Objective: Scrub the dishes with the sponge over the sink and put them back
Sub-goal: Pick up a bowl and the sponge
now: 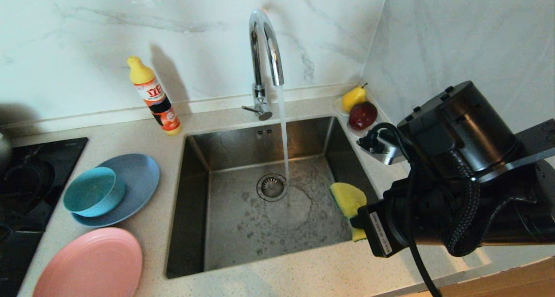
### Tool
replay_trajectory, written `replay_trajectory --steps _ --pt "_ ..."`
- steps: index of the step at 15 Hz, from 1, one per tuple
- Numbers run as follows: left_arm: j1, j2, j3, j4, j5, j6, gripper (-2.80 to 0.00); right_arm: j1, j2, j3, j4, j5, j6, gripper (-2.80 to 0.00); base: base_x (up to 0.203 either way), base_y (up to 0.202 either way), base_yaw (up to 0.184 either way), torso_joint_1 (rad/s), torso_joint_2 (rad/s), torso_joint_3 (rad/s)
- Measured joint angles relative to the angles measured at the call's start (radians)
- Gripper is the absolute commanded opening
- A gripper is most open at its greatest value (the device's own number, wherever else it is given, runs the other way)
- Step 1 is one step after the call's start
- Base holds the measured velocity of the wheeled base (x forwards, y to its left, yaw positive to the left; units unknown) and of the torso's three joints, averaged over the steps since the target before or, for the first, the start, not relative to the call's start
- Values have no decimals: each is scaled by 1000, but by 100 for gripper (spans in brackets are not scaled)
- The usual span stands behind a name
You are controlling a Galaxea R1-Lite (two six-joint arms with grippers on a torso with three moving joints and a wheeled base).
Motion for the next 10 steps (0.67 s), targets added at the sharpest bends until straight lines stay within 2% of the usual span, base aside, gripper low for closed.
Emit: replay_trajectory --steps 3,7,10 --pt "0 21 32 -40 3 0 0 -1 0 2 0 0 0 -280 0 0 0 0 0 0" --pt "5 65 81 -142 57 -4 0 -3 0 5 0 -1 0 -280 0 0 0 0 0 0" --pt "21 83 82 -156 61 -4 0 -3 0 4 -1 0 0 -280 0 0 0 0 0 0"
